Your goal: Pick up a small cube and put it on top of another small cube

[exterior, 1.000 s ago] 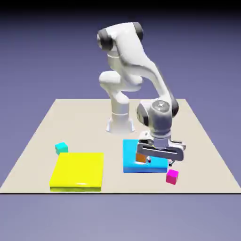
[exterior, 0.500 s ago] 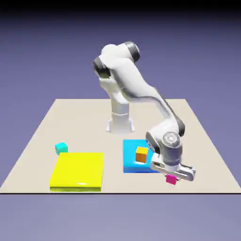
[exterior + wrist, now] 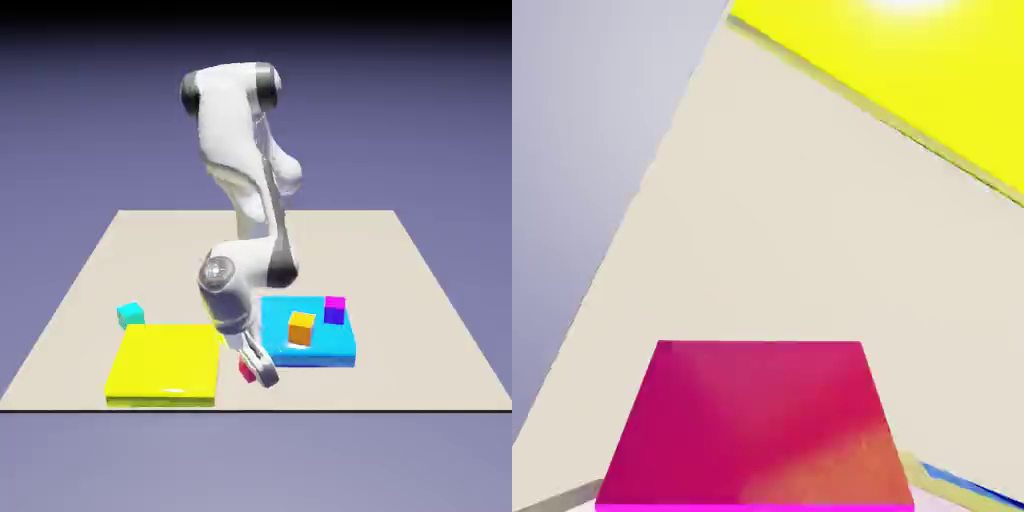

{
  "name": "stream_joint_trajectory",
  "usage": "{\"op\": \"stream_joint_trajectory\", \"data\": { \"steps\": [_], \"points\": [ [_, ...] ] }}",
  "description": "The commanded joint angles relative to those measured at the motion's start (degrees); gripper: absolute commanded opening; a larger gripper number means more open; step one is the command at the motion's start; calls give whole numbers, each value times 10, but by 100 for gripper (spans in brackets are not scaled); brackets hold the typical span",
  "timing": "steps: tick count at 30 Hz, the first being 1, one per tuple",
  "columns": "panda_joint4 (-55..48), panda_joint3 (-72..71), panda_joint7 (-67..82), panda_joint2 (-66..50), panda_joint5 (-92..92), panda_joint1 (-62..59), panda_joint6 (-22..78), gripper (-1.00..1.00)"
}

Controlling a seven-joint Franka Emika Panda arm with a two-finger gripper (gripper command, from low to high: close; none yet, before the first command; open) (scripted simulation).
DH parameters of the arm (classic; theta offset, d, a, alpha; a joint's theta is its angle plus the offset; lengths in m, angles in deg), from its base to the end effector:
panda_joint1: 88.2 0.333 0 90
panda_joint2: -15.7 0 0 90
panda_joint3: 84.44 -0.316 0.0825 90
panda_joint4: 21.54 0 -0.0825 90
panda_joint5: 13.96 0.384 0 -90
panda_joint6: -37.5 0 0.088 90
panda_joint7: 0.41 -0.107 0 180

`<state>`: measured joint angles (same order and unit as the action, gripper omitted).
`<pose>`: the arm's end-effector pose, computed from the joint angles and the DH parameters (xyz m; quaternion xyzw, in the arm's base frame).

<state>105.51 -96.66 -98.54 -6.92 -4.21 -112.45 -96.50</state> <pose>0.5102 -0.1018 0.1814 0.5067 -0.8465 -0.1619 0.0225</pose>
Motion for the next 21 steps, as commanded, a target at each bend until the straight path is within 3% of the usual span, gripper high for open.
{"op": "stream_joint_trajectory", "data": {
  "steps": [1,13,16,21],
  "points": [
    [18,19,3,17,18,-19,-4,-100],
    [221,243,45,217,234,-243,-59,-100],
    [221,243,45,217,234,-243,-59,-100],
    [210,196,133,113,351,-246,-135,-100]
  ]
}}
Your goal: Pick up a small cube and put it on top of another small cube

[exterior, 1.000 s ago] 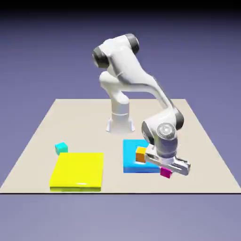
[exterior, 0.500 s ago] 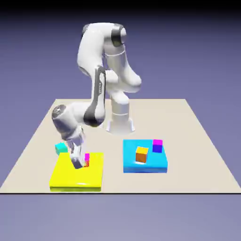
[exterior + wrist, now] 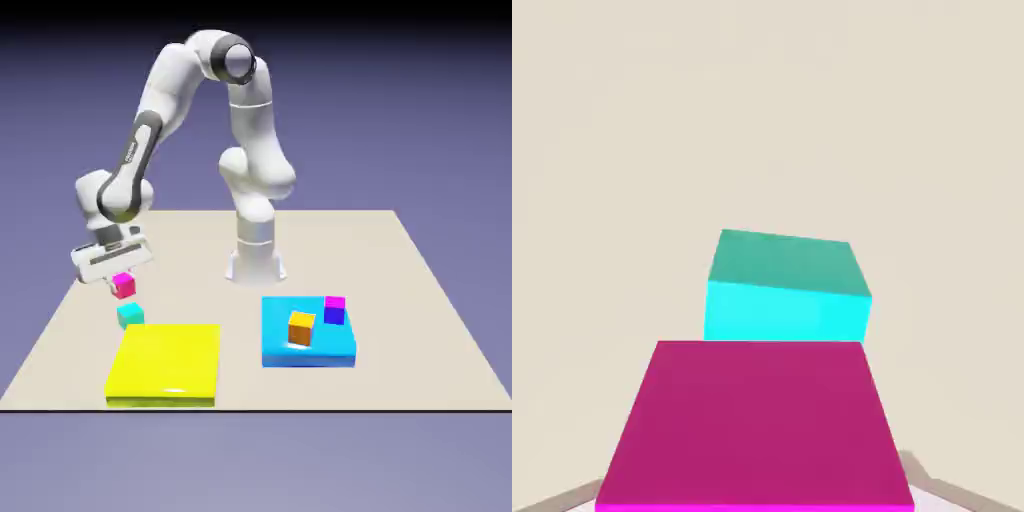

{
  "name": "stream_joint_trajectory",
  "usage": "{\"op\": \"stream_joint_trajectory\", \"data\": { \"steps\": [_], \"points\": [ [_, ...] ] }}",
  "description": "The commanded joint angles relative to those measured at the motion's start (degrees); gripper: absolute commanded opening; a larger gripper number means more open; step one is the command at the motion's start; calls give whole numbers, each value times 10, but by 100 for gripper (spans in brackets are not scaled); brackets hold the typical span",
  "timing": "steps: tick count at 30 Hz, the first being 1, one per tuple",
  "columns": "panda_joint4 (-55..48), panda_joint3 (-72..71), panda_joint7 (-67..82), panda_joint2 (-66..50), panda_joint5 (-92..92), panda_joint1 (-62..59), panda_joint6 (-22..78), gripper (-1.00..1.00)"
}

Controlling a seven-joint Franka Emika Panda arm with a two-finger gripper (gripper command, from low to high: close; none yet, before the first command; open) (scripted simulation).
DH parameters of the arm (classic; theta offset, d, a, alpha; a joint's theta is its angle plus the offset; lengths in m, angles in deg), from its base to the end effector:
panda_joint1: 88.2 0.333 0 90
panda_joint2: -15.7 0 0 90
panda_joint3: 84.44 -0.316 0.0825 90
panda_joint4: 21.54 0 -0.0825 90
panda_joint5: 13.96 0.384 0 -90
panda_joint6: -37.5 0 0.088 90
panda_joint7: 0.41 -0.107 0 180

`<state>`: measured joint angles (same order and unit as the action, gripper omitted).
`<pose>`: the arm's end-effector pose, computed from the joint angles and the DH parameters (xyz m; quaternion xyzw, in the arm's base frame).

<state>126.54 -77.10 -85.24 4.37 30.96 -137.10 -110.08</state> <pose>0.2183 -0.3534 0.1727 0.0151 0.9830 0.1269 0.1319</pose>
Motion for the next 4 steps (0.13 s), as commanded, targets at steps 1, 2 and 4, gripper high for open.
{"op": "stream_joint_trajectory", "data": {
  "steps": [1,2,4],
  "points": [
    [-1,-3,5,-7,7,0,-5,-100],
    [-1,-3,5,-7,7,0,-5,100],
    [1,6,-12,14,-16,1,11,100]
  ]
}}
